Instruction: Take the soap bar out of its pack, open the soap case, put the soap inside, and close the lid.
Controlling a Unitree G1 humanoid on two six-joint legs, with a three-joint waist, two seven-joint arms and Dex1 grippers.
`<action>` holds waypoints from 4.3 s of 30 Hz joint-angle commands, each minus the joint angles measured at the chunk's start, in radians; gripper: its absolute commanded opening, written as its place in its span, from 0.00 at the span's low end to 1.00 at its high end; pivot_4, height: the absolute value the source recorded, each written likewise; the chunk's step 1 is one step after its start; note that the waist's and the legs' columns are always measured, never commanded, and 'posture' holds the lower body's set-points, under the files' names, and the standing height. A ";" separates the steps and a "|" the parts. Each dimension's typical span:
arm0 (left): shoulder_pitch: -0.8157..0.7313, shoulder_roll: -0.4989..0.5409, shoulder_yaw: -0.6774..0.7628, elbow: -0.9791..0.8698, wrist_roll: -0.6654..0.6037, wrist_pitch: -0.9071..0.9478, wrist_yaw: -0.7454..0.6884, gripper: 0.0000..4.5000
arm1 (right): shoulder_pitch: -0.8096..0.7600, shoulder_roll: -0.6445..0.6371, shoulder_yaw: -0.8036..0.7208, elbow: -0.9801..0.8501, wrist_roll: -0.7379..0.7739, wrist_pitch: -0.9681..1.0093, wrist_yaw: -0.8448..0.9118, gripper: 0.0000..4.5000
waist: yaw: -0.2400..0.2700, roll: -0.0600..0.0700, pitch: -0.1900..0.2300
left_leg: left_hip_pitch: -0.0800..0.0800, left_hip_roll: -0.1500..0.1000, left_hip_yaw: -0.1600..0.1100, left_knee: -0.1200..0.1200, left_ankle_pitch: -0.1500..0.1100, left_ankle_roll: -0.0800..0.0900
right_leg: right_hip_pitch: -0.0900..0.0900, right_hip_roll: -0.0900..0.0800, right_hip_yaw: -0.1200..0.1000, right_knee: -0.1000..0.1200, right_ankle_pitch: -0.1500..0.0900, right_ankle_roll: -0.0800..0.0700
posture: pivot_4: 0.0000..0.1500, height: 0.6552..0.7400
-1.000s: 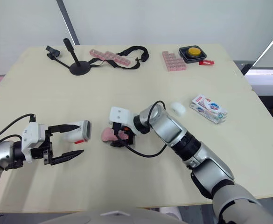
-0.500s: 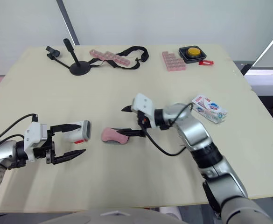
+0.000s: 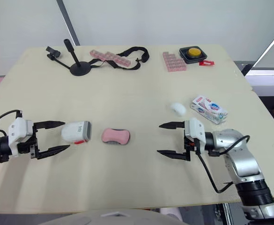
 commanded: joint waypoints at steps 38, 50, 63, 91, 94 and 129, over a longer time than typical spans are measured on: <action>-0.534 0.000 -0.332 0.590 0.266 -0.293 -0.254 1.00 | 0.051 -0.068 -0.006 -0.048 0.022 -0.034 -0.015 0.99 | 0.052 -0.001 -0.001 | -0.001 -0.001 0.000 0.001 0.001 0.001 | 0.000 -0.001 -0.001 0.002 0.000 0.000 | 1.00 1.00; -0.514 -0.033 -0.350 0.537 0.255 -0.259 -0.232 1.00 | 0.042 -0.071 0.008 -0.051 0.018 -0.023 -0.022 0.99 | 0.052 -0.001 -0.001 | -0.002 -0.001 0.000 0.001 0.001 0.001 | 0.000 -0.001 -0.001 0.002 0.000 0.000 | 1.00 1.00; -0.501 -0.049 -0.354 0.522 0.267 -0.239 -0.192 1.00 | 0.013 -0.071 0.028 -0.038 0.016 -0.010 -0.021 0.99 | 0.051 -0.001 -0.001 | -0.002 -0.001 0.000 0.001 0.001 0.001 | 0.000 -0.001 -0.001 0.002 0.000 0.000 | 1.00 1.00; -0.460 -0.047 -0.360 0.464 0.252 -0.302 -0.229 0.76 | -0.065 -0.095 0.099 -0.121 -0.007 0.117 -0.046 1.00 | 0.048 -0.001 -0.001 | -0.001 -0.001 0.000 0.001 0.001 0.001 | 0.000 -0.001 -0.001 0.001 0.000 0.000 | 1.00 1.00; -0.423 -0.033 -0.350 0.397 0.220 -0.265 -0.251 0.76 | -0.131 -0.080 0.162 -0.165 -0.054 0.205 -0.109 1.00 | 0.048 -0.001 -0.001 | -0.001 0.000 0.000 0.001 0.001 0.001 | -0.001 0.000 -0.001 0.001 0.000 0.000 | 1.00 1.00; -0.293 -0.001 -0.320 0.229 0.164 -0.189 -0.230 0.76 | -0.527 0.290 0.613 0.058 -0.378 0.512 -0.410 1.00 | 0.024 -0.001 -0.001 | 0.004 -0.001 0.000 -0.001 0.002 -0.001 | -0.004 0.002 -0.002 0.004 0.000 0.000 | 1.00 1.00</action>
